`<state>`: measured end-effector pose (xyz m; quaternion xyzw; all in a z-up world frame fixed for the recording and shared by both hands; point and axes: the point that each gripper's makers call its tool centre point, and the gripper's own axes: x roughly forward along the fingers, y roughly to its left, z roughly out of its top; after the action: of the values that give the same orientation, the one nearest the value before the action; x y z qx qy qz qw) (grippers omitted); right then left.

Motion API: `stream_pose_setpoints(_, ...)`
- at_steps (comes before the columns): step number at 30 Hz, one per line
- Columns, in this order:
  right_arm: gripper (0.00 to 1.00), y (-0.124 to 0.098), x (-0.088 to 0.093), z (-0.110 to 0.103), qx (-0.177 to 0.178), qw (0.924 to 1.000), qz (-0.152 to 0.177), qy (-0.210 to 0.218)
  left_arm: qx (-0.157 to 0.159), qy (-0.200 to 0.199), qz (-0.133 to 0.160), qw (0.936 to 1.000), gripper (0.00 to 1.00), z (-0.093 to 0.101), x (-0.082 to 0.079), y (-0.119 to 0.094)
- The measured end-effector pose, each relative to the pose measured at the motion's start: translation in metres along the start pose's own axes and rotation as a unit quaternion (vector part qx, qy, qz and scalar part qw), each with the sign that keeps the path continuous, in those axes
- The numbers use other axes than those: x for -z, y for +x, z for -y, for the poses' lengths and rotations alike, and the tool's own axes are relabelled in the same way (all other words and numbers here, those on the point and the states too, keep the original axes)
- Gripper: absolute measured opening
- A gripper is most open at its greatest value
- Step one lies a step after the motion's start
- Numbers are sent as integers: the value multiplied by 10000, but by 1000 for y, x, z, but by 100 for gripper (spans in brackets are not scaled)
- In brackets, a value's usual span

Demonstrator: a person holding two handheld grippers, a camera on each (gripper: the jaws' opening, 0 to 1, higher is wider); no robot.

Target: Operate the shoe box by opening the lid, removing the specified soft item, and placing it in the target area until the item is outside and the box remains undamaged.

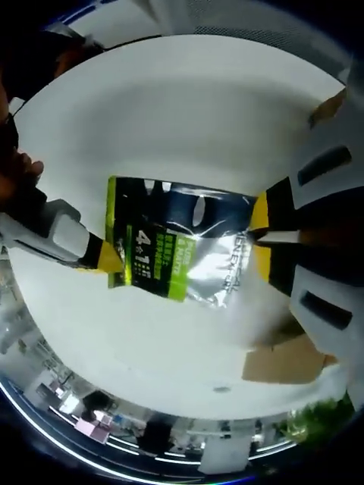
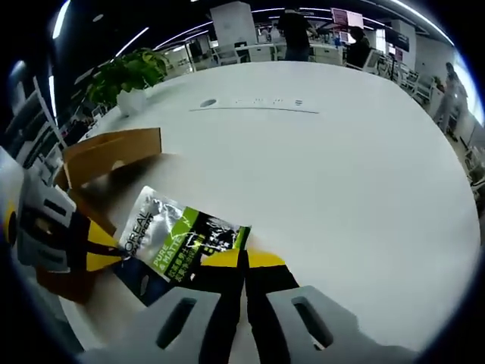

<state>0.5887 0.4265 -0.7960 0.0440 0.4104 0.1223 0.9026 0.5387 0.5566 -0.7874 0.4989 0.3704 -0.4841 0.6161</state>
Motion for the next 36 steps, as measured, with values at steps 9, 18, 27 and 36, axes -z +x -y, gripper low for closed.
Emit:
stream_pose_setpoints(9,0,1,0,1,92,9999,-13,64,121,-656,412,9969,11,-4,-5,-14)
stream_pose_setpoints(18,0,1,0,2,166,9995,-62,247,252,-1298,891,9872,13,-11,-12,-33)
stream_pose_setpoints(27,0,1,2,0,322,9990,-55,291,277,-1775,1269,9755,13,-16,-10,-53)
stream_pose_setpoints(36,0,-1,4,-2,307,9993,-138,140,280,-2231,1551,9620,15,-23,-1,-75)
